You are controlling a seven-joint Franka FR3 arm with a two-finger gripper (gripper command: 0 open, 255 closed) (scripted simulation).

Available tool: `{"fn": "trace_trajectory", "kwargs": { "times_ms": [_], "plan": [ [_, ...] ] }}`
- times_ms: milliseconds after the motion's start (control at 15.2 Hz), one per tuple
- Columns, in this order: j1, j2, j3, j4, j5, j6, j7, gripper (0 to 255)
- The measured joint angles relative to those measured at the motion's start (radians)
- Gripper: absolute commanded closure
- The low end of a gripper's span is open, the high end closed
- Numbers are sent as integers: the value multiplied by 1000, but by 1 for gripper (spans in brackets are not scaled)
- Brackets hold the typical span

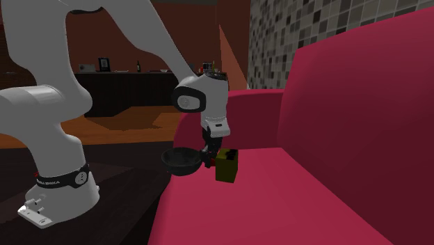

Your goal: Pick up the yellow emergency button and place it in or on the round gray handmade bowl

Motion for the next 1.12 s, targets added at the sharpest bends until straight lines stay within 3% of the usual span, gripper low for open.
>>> {"fn": "trace_trajectory", "kwargs": {
  "times_ms": [396,1122],
  "plan": [
    [0,-4,0,1,0,-5,1,255],
    [-7,-136,-2,19,1,-151,24,255]
  ]
}}
